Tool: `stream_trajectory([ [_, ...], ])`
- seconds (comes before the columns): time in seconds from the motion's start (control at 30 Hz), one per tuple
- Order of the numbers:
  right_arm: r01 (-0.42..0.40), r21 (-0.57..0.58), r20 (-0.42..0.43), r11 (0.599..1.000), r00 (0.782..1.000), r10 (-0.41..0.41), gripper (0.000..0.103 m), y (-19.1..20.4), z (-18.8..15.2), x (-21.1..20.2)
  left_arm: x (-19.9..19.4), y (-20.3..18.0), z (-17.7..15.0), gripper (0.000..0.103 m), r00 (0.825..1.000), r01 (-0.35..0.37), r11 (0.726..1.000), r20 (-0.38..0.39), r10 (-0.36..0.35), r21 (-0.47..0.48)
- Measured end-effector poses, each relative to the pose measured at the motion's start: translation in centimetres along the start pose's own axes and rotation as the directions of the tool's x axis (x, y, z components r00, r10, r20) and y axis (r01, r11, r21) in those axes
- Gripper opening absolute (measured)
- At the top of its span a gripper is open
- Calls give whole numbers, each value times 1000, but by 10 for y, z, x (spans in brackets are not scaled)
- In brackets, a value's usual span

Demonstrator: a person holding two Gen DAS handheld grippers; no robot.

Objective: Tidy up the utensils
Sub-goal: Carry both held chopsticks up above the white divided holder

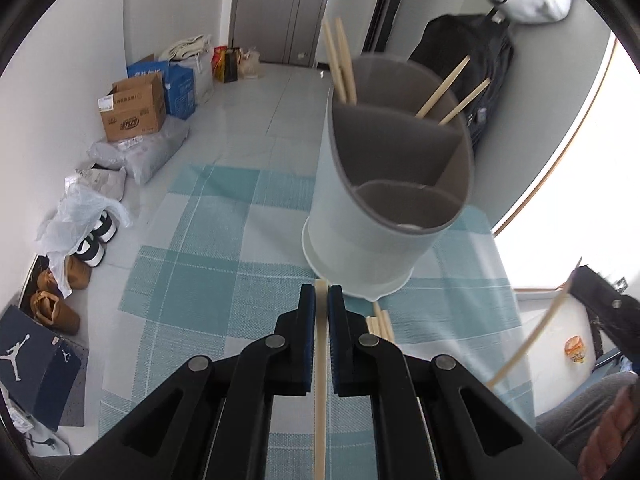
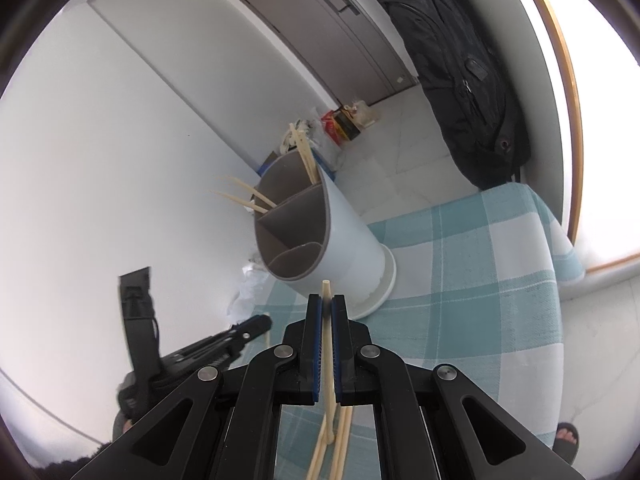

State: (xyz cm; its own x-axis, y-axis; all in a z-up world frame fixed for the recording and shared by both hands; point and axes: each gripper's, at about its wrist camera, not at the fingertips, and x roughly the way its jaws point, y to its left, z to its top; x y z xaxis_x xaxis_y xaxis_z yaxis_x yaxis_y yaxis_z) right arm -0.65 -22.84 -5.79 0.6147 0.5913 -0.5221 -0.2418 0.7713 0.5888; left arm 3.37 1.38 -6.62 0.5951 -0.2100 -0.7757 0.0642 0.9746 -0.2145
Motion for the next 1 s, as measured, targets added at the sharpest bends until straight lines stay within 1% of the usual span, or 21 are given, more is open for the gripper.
stream_trajectory([
  [0.1,2,-15,11,1000,1000,-1,4,6,-2,-1,-10,8,2,2,999,30,999,41,-29,-20],
  [0.17,-4,-26,14,1000,1000,5,4,11,-3,-3,-18,12,4,2,997,38,999,62,-36,-24],
  [0.37,-5,-103,37,995,999,9,4,32,-7,-7,-37,10,4,2,992,66,998,106,-64,-9],
  [0.5,0,-141,37,990,999,5,4,43,-10,-6,-48,7,5,2,989,81,997,123,-81,4],
  [0.77,8,-183,56,983,998,3,4,60,-3,-6,-62,-4,13,2,987,67,996,145,-76,64],
  [1.0,-1,-190,64,982,998,13,4,73,11,-12,-75,-7,33,2,982,83,995,165,-91,57],
])
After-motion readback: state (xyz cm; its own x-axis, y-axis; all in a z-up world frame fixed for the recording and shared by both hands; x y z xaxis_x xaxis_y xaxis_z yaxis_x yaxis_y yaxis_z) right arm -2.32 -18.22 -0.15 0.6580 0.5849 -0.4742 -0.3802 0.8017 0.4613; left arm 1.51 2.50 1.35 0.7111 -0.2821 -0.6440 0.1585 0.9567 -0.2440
